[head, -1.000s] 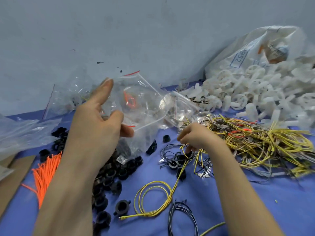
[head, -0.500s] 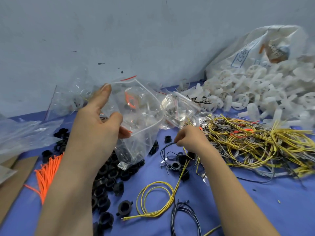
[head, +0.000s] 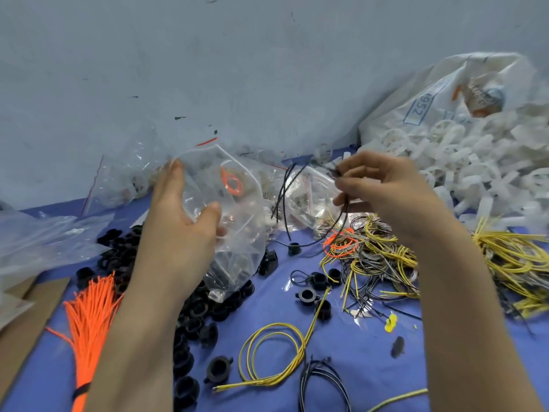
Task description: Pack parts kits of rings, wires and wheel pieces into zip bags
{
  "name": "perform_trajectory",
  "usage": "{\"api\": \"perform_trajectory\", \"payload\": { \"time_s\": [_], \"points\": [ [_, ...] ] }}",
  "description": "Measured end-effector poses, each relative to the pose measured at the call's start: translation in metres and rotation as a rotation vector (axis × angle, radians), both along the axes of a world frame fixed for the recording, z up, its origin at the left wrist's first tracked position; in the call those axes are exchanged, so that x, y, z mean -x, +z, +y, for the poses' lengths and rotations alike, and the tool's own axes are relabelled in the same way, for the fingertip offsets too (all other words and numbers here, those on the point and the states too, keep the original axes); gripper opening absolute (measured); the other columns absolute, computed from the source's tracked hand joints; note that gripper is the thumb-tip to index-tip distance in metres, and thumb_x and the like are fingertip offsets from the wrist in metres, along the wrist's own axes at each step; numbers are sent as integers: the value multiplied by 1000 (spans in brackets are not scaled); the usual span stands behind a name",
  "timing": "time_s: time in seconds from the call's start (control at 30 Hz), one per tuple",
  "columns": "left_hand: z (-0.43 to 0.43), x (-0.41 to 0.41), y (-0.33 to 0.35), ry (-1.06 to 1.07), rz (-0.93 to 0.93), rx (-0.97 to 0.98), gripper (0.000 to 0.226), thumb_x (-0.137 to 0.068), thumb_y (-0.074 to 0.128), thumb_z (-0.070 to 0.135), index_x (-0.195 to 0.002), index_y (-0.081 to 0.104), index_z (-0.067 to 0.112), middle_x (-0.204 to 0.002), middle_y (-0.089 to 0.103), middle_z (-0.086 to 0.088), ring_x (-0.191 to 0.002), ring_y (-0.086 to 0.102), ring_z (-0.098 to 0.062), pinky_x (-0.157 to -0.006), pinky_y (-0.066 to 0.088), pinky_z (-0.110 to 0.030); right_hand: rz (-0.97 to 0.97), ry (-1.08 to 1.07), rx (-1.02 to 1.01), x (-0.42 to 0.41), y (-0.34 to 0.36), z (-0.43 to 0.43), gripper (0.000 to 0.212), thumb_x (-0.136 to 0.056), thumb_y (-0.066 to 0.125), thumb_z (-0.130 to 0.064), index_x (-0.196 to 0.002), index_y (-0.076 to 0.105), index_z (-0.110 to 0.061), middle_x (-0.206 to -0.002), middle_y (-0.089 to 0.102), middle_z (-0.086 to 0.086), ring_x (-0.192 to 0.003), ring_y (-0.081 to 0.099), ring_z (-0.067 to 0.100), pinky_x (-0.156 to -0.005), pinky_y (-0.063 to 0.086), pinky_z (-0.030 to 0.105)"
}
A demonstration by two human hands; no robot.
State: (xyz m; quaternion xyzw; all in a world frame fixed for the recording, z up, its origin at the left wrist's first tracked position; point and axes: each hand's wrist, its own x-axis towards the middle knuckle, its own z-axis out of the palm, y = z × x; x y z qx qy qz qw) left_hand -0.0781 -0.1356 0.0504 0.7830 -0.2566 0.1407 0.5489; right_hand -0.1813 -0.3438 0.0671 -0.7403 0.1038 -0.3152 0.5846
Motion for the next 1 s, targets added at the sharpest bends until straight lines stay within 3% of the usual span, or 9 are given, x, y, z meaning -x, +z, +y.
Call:
{"api": "perform_trajectory", "payload": {
  "time_s": [0.17,0.27,0.33,0.4,0.47,0.6,0.7,0.83,1.0],
  "points": [
    [-5,9,2,-54,-11,-42,58,-92,56,1,-144,43,23,-146,47,-8,-47,50,11,-52,34,5,-202,79,-164,11,10,6,15,-88,59,0,-82,61,-14,-67,65,2,-52,64,21,-52,56,33],
    [-10,19,5,-154,7,19,39,-97,54,17,-135,54,26,-140,52,11,-58,57,10,-54,37,3,-171,116,-122,11,12,12,15,-87,59,0,-82,62,-13,-67,65,3,-50,62,20,-50,54,31],
    [-11,23,7,-196,106,104,28,-96,48,41,-118,65,39,-113,69,17,-65,60,14,-57,41,0,-132,140,-39,10,13,14,19,-85,61,3,-78,65,-15,-66,66,4,-48,59,19,-47,52,28],
    [-7,24,10,-206,234,128,41,-84,39,69,-93,73,48,-76,72,14,-61,63,2,-61,46,-16,-43,170,153,11,12,15,20,-82,65,3,-77,69,-15,-67,68,4,-47,55,17,-45,45,23],
    [-5,23,12,-241,265,92,52,-76,40,80,-89,75,45,-70,71,12,-63,64,-3,-62,47,-22,40,226,307,10,13,19,15,-79,68,-1,-79,72,-16,-69,70,2,-47,51,13,-44,38,17],
    [-10,30,12,-316,43,-52,25,-80,56,57,-76,74,40,-78,68,33,-70,59,18,-64,38,1,-4,284,334,2,13,33,15,-81,69,-7,-83,73,-21,-69,69,0,-46,41,11,-45,36,17],
    [-11,25,6,-297,-18,-91,36,-93,53,35,-61,67,27,-70,66,27,-60,57,7,-60,38,-5,-41,316,246,-5,12,41,18,-86,61,-6,-90,71,-21,-70,68,5,-43,40,12,-44,37,18],
    [-7,13,3,-292,261,155,48,-93,53,36,-48,58,19,-62,64,10,-74,60,-12,-72,46,-33,-106,637,-135,-3,10,34,36,-85,41,4,-82,72,-14,-67,65,9,-37,46,12,-38,35,13],
    [-8,14,7,-438,574,401,26,-69,64,34,-59,58,11,-63,57,-3,-70,65,-12,-76,46,-34,-219,699,-343,-12,5,31,26,-84,54,-6,-79,77,-17,-75,72,-1,-59,68,9,-47,49,12]
  ]
}}
